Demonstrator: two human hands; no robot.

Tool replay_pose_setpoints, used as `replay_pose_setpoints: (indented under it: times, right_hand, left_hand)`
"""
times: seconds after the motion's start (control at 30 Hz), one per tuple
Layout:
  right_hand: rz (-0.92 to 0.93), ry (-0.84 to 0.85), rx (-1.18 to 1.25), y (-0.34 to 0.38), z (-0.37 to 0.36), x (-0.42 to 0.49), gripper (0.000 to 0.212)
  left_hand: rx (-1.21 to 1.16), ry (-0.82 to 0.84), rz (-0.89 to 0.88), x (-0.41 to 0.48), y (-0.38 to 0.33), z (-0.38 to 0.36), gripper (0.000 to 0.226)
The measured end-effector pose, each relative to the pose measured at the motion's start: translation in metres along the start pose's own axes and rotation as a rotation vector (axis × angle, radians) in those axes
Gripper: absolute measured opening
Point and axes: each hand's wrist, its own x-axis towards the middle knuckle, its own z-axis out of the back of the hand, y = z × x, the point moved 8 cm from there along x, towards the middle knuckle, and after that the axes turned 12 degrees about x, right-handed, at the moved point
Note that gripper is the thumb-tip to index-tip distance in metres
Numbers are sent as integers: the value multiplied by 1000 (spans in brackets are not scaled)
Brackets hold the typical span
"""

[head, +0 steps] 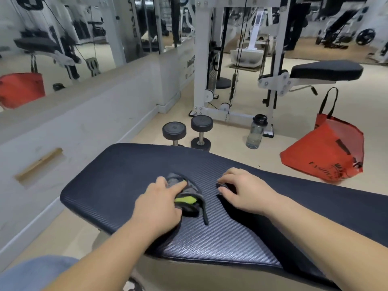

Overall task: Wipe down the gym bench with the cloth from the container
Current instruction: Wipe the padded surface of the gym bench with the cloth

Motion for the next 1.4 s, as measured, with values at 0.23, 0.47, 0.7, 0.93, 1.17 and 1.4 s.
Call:
replay_pose_setpoints:
  times: [0.23,0.47,0.7,0.93,1.17,1.4]
  right_hand:
    - [-40,-101,74,-28,31,-46,43]
    - [-103,-157,98,-46,34,-97,57]
    - [-244,-154,26,-61,38,-90,90]
    - [-176,-129,-238,-64,27,-62,70]
    - [-450,-284,-266,-135,79,-60,51]
    - [-91,-182,-223,-69,34,-100,40]
  left_hand:
    - [-47,7,-82,7,-103,1,75]
    - [-83,31,-67,54,-154,13,75]
    - [-1029,382,-248,61,-179,13,57]
    - [-532,-106,-299,84,-140,31,44]
    - [-327,-161,-474,70,-161,20,42]
    - [-333,-243,-536,50,-186,15,39]
